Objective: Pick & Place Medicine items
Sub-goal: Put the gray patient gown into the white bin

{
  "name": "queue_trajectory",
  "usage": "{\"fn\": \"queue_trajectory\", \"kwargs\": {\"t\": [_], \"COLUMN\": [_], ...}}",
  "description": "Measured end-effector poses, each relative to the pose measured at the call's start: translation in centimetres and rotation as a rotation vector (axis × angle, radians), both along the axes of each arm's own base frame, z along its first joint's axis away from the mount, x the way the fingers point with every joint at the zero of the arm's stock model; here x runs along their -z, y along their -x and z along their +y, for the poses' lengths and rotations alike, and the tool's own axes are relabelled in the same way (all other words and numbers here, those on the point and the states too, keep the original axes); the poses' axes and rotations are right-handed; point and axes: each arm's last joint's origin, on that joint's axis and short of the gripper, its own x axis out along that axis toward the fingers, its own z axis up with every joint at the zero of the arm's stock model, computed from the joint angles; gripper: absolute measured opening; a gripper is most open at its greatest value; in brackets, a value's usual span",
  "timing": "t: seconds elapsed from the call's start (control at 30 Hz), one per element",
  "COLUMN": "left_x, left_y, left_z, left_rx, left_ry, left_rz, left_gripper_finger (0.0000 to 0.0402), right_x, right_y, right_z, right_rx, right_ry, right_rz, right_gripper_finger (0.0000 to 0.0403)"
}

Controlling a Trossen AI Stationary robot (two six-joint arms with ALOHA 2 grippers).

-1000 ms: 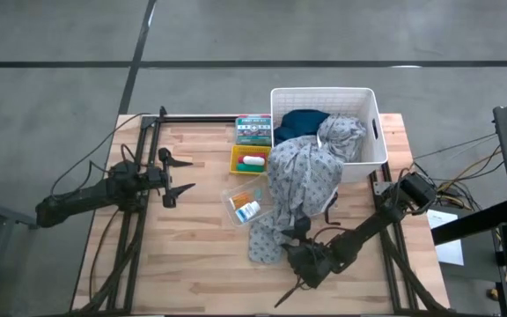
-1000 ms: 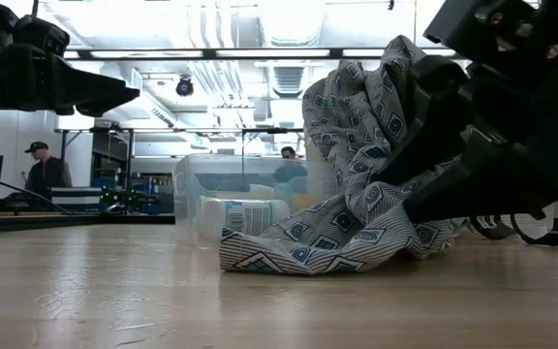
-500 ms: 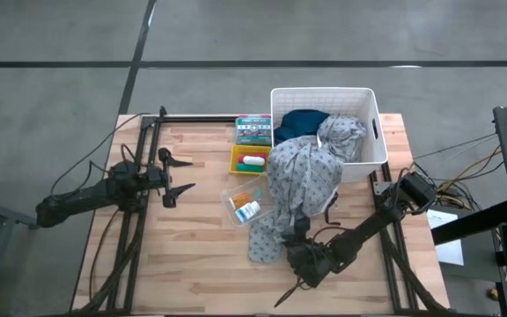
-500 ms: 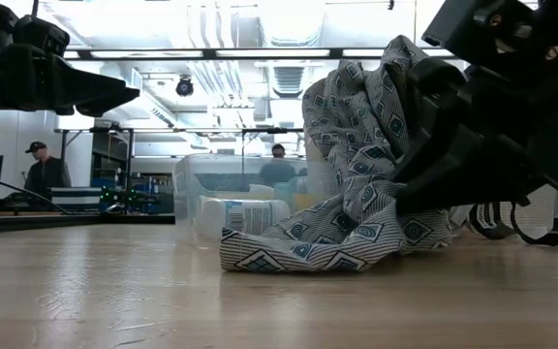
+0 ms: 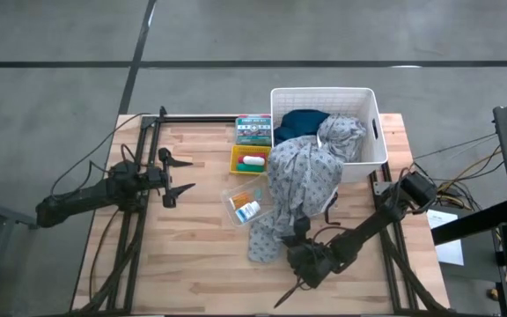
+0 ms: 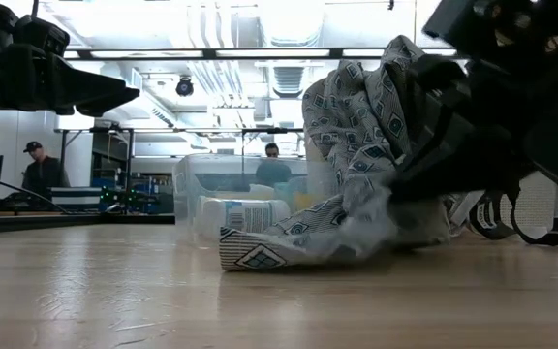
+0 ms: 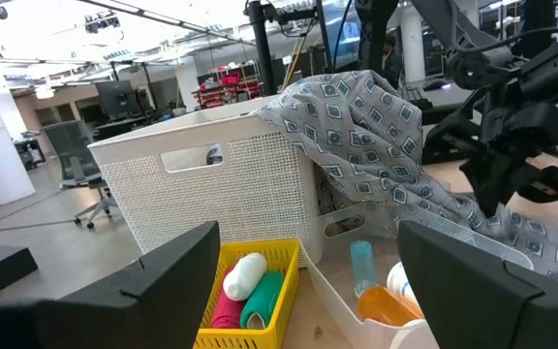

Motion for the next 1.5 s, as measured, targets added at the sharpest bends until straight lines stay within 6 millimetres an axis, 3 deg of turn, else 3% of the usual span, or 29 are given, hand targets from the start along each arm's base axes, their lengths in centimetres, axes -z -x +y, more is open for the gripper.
{"fn": "queue_trajectory", "kwargs": {"t": [0.27,0.5,0.77,1.1,1.3,1.5], "left_x": [0.0,0.0,0.1,0.2,0.1,0.2], "left_y": [0.0,0.0,-0.1,-0.1,-0.1,-0.1], "left_z": [0.0,0.0,0.0,0.0,0.0,0.0], "left_rx": [0.0,0.0,0.0,0.0,0.0,0.0], "left_ry": [0.0,0.0,0.004,0.005,0.005,0.005], "left_rz": [0.0,-0.001,0.014,0.019,0.018,0.019], "left_gripper_finger": [0.032,0.032,0.032,0.032,0.032,0.032], "right_x": [-4.2,-11.3,-20.2,-29.3,-32.5,-34.0], "right_y": [-0.8,-0.9,0.6,4.7,7.6,9.5], "right_z": [0.4,0.2,-1.4,-6.8,-11.7,-16.1], "right_rx": [0.013,0.046,0.12,0.364,0.521,0.713], "right_ry": [0.128,0.248,0.383,0.374,0.317,0.278], "right_rz": [-0.061,-0.075,-0.157,-0.378,-0.463,-0.531], "right_gripper_finger": [0.0008,0.0008,0.0008,0.0008,0.0008,0.0008]}}
